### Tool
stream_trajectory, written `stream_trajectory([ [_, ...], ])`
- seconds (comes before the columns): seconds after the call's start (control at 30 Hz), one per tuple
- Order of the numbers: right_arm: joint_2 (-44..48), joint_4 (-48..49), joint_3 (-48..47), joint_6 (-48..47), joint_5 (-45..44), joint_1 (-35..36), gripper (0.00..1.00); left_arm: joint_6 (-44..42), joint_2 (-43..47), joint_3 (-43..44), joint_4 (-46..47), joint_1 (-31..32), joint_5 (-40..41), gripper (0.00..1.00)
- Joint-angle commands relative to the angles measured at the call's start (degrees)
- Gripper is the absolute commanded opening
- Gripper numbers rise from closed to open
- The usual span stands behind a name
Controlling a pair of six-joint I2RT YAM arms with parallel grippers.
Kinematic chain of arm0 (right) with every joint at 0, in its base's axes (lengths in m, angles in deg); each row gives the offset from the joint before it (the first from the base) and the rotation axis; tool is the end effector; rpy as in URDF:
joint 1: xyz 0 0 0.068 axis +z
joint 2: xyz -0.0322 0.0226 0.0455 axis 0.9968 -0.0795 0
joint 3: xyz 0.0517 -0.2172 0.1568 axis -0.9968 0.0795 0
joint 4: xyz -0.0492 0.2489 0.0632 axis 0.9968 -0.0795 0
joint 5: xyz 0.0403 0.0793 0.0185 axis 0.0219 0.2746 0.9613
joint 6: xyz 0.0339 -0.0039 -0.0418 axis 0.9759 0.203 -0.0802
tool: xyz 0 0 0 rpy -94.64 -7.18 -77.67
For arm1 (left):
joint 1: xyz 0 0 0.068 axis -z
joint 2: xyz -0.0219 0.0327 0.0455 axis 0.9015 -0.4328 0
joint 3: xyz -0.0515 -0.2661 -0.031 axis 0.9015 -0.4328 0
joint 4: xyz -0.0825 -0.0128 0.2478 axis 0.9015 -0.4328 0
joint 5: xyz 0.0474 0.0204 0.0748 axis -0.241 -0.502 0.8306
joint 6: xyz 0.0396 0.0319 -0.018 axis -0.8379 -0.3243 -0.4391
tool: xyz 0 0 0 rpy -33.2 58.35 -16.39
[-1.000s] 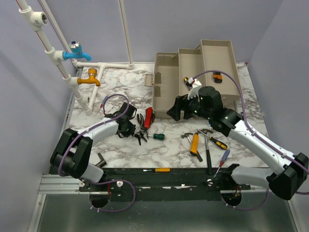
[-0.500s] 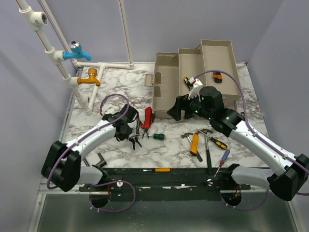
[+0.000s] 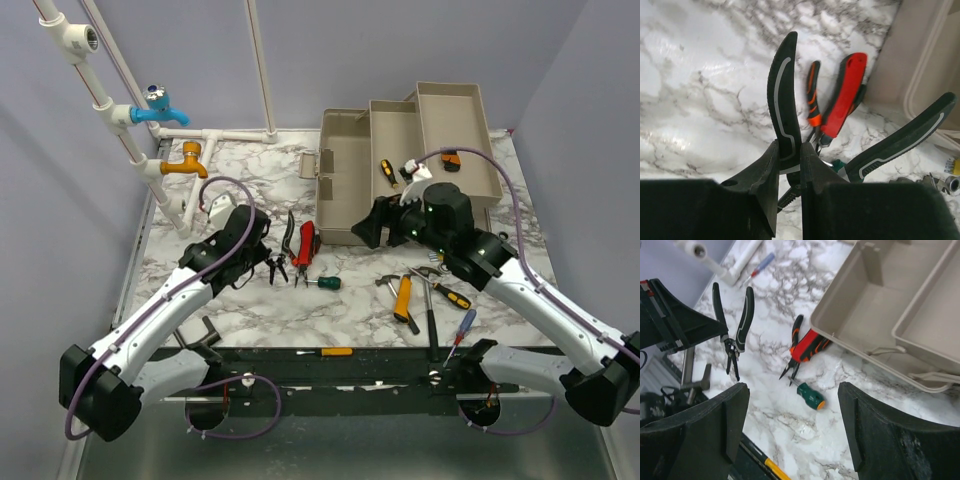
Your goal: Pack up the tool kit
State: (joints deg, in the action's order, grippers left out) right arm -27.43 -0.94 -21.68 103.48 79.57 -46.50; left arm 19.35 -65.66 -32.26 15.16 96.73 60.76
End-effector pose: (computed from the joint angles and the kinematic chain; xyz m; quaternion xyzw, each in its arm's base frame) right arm 0.1949 0.1627 0.3467 -0.1563 0.8168 0.3198 0.4541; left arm 0.1812 -0.0984 0.2717 -0.2896 0.8738 -0.1213 0.3713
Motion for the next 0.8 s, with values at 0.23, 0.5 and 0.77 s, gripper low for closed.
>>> stream_trajectory([
  [0.23,12.11,0.67,2.15,7.02,-31.87,0.26,0.81,-16.54,-23.82,34.81,-0.66,0.12,0.9,0.0],
  [0.5,17.23,0.08,3.3,6.55,-38.45,0.18,0.81,-17.8,-50.15,67.09,-14.81,0.46,-3.01,0.0],
  [0.77,18.53,0.25,3.61,6.34,-39.55,0.17,0.81,-13.7,-59.63,71.68,-8.98,0.64,-13.61,0.0],
])
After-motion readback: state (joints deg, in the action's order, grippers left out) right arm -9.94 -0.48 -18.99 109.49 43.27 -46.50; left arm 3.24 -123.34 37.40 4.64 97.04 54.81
